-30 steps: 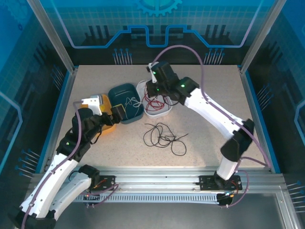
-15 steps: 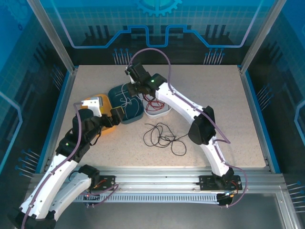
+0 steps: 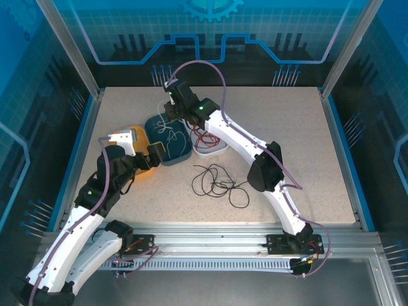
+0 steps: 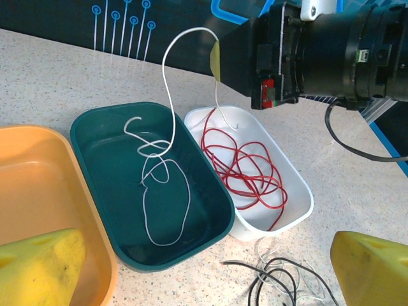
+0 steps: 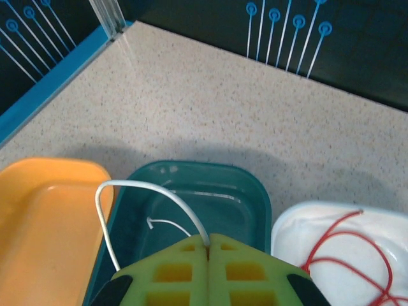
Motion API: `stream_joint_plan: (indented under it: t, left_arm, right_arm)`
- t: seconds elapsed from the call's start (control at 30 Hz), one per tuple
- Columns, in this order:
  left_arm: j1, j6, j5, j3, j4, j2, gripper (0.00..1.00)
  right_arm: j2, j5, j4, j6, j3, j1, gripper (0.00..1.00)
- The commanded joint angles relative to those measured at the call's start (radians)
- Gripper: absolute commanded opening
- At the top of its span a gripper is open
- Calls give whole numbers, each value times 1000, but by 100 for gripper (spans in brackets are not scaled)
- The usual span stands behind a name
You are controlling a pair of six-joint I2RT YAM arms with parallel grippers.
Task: Untangle the cables
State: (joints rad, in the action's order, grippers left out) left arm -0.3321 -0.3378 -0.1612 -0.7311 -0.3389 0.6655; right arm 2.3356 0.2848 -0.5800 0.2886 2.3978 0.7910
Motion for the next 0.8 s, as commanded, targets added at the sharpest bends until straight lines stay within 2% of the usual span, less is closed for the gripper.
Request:
stream_joint_plan:
  t: [0.0, 0.17, 0.33, 0.77]
  left_arm:
    - [-1, 25, -21, 2, -9, -10, 99]
    - [0, 21, -14, -1, -19, -11, 99]
    - [-2, 17, -5, -5, -22, -13, 99]
    - [-1, 8, 10, -13, -28, -20, 99]
  right_arm:
    - [59, 31, 89, -35, 29, 2, 0]
    - [106, 36, 120, -47, 35, 2, 0]
    - [136, 15, 72, -38, 48, 1, 0]
    - [85, -26, -77, 53, -75, 28, 2]
